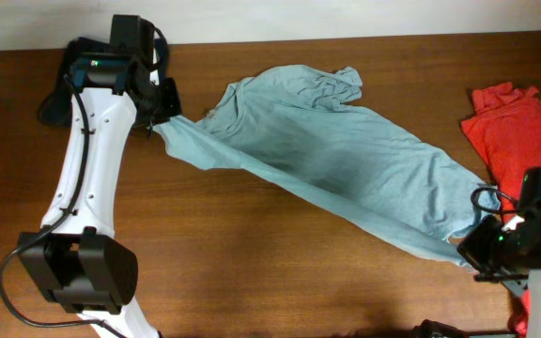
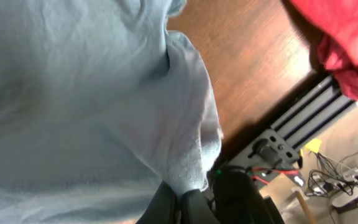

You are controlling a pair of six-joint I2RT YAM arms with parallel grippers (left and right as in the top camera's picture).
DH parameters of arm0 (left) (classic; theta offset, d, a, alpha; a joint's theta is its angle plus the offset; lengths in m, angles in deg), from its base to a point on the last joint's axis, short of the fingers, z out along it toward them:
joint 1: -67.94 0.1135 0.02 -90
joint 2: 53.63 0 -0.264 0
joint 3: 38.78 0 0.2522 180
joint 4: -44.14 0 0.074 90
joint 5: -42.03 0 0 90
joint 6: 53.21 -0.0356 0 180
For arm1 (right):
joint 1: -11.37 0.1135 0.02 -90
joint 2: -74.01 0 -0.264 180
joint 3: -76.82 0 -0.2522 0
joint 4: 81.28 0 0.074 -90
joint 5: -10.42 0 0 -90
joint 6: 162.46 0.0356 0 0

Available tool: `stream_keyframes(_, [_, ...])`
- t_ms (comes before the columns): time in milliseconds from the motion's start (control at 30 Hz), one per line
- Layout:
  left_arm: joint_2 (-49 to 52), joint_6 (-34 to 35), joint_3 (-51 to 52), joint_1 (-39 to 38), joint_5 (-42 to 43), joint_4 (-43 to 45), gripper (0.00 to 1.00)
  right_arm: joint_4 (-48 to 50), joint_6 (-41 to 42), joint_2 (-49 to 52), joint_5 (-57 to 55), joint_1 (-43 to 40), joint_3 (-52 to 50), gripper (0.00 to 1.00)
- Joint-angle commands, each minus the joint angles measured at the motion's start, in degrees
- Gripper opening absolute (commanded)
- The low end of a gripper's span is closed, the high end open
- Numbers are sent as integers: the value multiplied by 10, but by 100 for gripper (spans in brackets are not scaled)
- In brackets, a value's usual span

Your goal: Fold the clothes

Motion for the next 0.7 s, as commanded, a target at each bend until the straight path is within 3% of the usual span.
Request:
stream_keyframes(0, [-5,3,-15,0,-9,21,1,17,2,35,-5,-5,-6,4])
stream_keyframes(667, [93,-45,-15,-72,-24,132,0,160,8,240,-8,-5,-7,4])
